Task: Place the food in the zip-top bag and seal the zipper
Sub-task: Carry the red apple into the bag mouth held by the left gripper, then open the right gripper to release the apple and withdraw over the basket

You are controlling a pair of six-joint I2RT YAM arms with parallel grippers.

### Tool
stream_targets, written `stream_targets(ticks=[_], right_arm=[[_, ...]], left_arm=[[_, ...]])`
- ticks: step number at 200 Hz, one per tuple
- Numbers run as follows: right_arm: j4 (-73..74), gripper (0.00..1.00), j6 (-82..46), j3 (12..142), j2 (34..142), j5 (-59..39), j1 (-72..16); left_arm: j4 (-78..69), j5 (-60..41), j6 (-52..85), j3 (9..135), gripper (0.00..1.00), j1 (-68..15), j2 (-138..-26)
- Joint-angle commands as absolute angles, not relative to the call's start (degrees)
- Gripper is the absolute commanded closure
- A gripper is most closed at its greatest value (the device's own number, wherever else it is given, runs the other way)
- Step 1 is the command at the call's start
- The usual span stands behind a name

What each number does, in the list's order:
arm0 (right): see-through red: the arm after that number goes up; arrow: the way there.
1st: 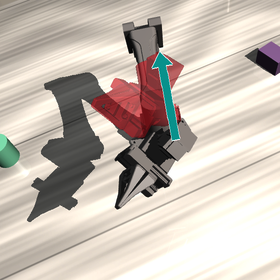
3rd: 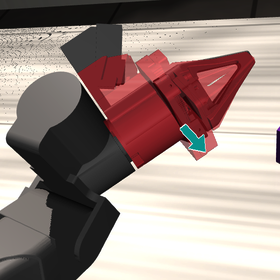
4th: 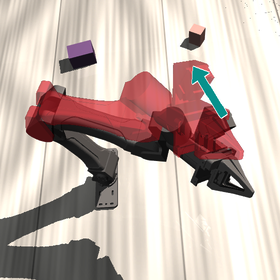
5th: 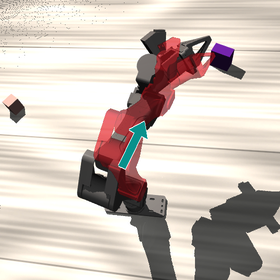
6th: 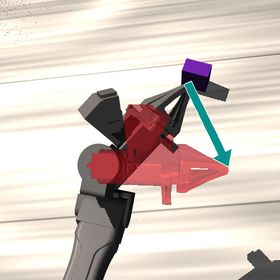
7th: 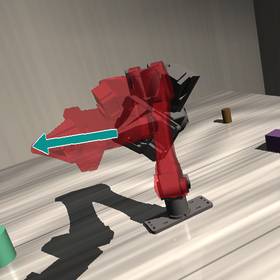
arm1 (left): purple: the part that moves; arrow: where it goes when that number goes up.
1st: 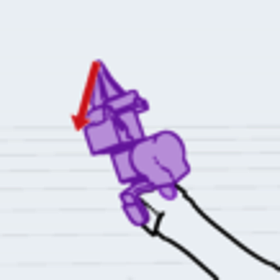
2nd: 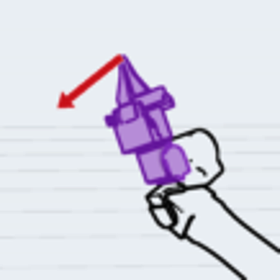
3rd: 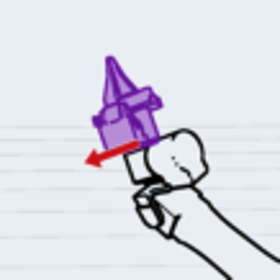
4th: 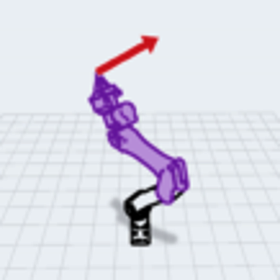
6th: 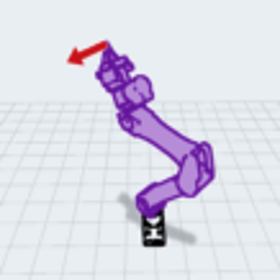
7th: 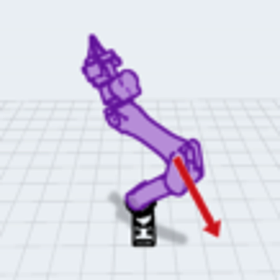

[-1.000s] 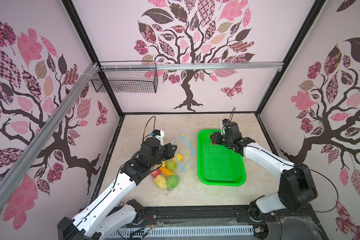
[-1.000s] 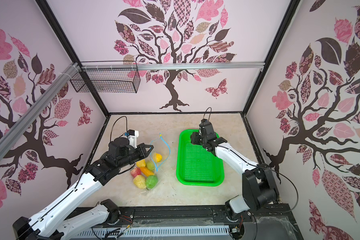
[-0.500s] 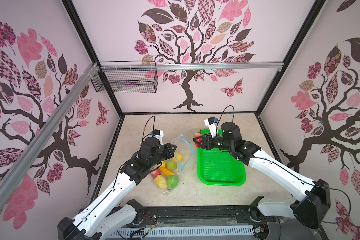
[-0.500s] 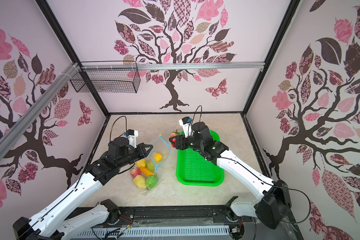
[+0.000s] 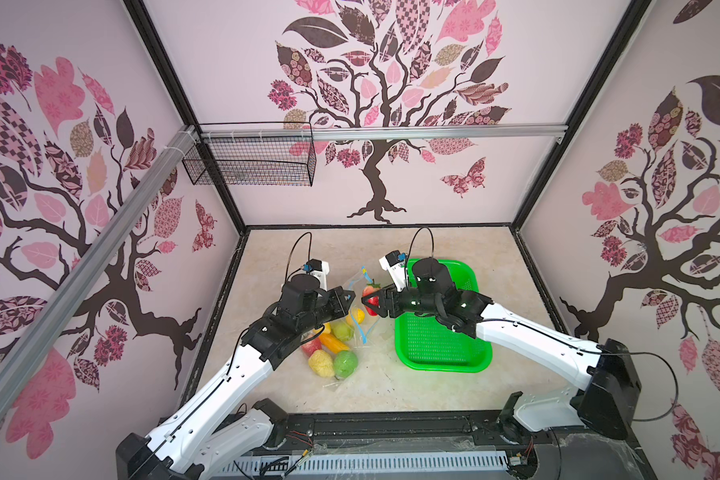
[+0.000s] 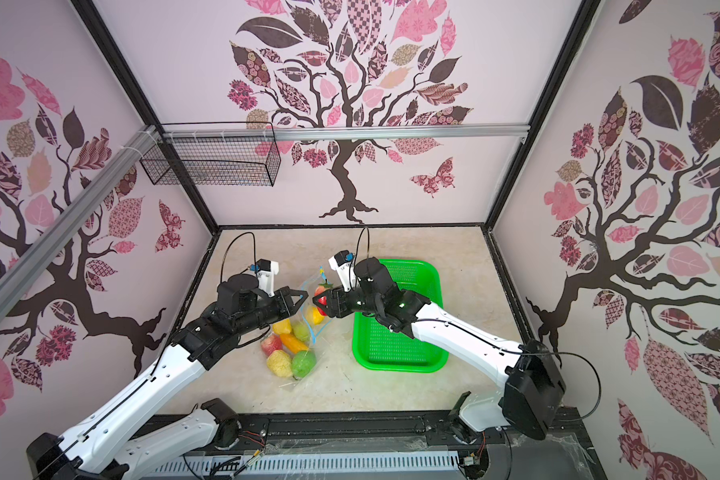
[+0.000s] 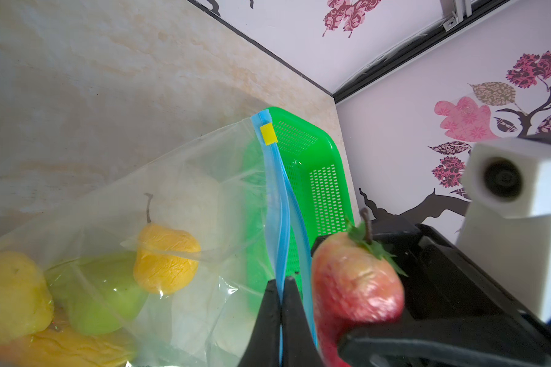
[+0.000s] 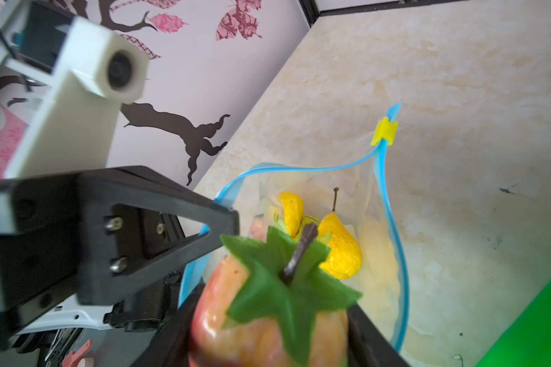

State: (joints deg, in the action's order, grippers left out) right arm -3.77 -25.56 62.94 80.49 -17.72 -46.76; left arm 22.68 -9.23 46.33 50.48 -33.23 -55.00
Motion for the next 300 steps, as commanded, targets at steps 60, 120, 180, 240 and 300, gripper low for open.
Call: stream_targets(ticks=[60,120,180,240,300], right_arm=[[-12.68,0.46,-24.25,65.03,89.61,-11.36,-47.29],[-16.68,0.27,-22.15,67.60,90.98,-8.03,-49.70],[-15.20,0.13,-21.72,67.51,80.36,-2.95,-49.66],[-17.67,0.07,-22.64,63.05,71.82,5.84,-43.84],[-22.31,0.03,-22.83,61.84,81.47,5.10,-41.60]], left_arm=[[20.74,-11.64,45.53,50.08,1.00,-33.03,-56.27],[21.01,-10.79,46.14,49.66,1.00,-33.00,-56.43],[21.99,-7.89,47.28,48.74,1.00,-32.93,-54.32],[22.43,-6.87,47.37,48.62,1.00,-32.44,-53.20],[25.20,-2.45,46.08,49.13,1.00,-32.09,-50.76]])
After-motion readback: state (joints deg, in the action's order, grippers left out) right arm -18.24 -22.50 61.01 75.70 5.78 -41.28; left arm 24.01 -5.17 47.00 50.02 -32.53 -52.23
